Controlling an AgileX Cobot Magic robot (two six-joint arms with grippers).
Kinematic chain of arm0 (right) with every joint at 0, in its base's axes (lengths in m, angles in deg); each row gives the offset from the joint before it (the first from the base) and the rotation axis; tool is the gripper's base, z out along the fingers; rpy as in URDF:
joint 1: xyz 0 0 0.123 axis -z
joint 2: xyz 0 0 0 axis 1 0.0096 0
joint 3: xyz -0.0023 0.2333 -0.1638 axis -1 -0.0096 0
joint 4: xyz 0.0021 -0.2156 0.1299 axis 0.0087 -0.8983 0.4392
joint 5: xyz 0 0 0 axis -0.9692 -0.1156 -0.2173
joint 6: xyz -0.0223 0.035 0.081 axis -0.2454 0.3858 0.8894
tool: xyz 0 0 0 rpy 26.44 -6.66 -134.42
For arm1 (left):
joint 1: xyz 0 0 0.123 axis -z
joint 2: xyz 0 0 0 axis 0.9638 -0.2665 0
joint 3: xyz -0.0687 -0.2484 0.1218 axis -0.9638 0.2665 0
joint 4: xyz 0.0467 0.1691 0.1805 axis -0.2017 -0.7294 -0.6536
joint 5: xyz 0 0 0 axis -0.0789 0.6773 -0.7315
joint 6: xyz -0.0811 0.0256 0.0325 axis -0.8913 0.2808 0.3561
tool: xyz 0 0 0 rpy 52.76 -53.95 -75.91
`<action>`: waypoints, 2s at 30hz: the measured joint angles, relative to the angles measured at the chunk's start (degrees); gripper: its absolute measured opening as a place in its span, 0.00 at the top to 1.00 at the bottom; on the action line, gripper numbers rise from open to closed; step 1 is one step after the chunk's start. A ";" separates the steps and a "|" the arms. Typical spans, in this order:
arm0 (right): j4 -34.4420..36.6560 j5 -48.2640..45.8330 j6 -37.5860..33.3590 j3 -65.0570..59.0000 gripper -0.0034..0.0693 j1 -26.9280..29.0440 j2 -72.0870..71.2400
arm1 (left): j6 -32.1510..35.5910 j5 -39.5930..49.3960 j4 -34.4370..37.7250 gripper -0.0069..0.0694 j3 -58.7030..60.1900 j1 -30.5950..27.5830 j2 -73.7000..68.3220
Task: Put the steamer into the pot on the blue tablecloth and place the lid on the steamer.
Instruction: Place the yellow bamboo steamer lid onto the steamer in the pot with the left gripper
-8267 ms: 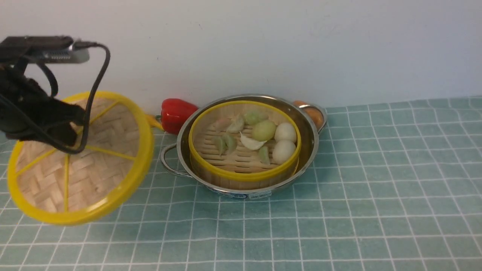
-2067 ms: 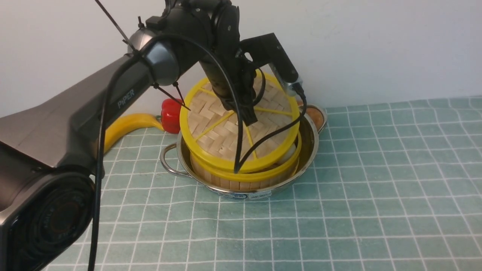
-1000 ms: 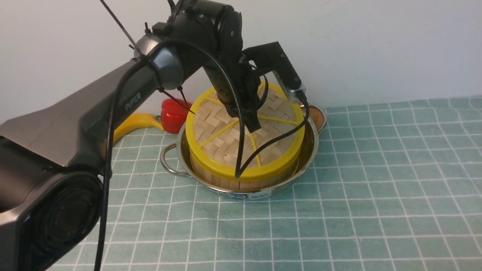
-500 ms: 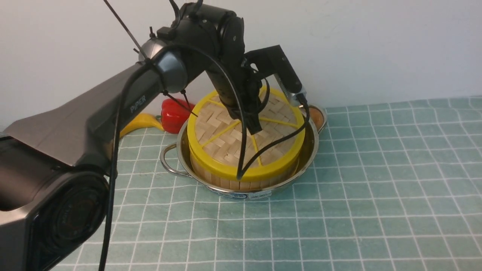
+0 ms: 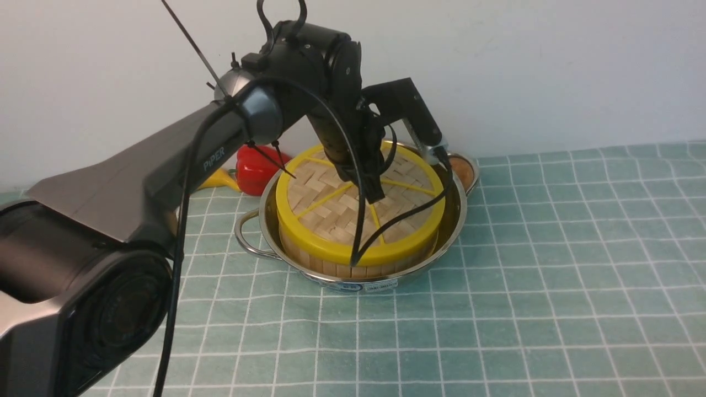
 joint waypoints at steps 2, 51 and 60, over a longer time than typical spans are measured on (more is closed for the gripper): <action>0.00 0.00 0.00 0.00 0.62 0.00 0.00 | -0.26 0.06 0.00 0.75 -0.02 0.00 0.00; 0.00 0.00 0.00 0.00 0.62 0.00 0.00 | 1.53 1.71 4.84 0.75 -0.02 -2.24 1.13; 0.00 0.00 0.00 0.00 0.62 0.00 0.00 | 2.06 2.05 5.52 0.75 -0.02 -2.24 2.39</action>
